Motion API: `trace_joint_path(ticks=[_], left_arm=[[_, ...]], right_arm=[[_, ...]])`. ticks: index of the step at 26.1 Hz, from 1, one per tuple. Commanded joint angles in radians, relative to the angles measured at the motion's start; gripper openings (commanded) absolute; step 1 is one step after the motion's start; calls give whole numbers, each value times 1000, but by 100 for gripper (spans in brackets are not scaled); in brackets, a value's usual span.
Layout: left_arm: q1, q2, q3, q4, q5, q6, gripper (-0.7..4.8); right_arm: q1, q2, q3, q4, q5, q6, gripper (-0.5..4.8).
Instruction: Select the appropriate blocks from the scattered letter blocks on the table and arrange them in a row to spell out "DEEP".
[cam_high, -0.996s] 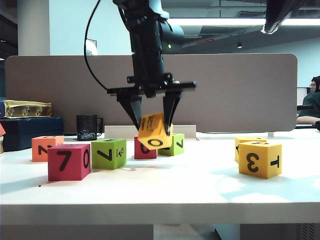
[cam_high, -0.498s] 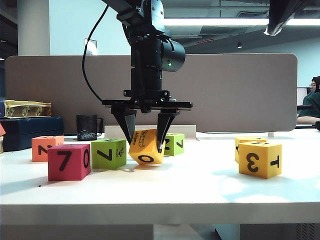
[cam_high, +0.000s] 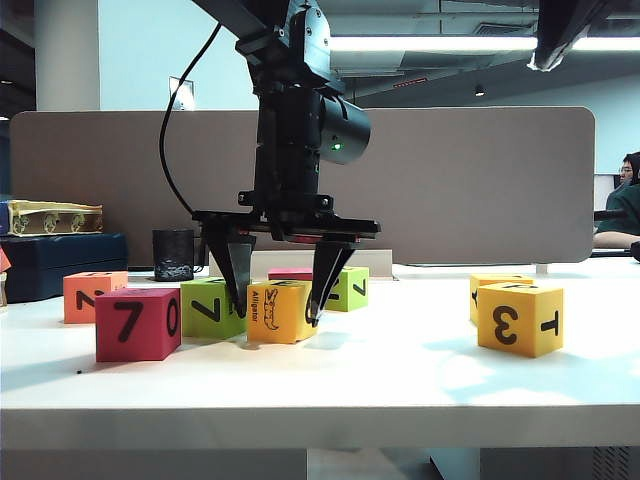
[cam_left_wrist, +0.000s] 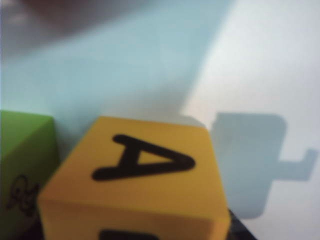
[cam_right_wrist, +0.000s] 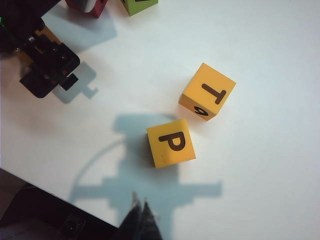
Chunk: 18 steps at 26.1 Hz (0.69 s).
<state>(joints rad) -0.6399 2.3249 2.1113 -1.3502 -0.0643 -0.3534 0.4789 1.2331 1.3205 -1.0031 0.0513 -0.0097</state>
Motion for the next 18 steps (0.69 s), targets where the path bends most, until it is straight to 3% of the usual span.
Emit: trace_joint_path(ticks=[1,10,12,18], left_arm=[[-10,-12,9,-33,2,-2,377],[-6,-130,10,18,-5,34,377],[0,-171,10,30,-53,66,376],[63,-263,10,75,-323,144,373]], right_arm=[[0,-4,3,13,-1,-3,-1],[0,-4,3,13,-1,-3,-1],[0,-4,3,12,-1,-3,-1],[1,-4,3,20,-7,-3,-1]])
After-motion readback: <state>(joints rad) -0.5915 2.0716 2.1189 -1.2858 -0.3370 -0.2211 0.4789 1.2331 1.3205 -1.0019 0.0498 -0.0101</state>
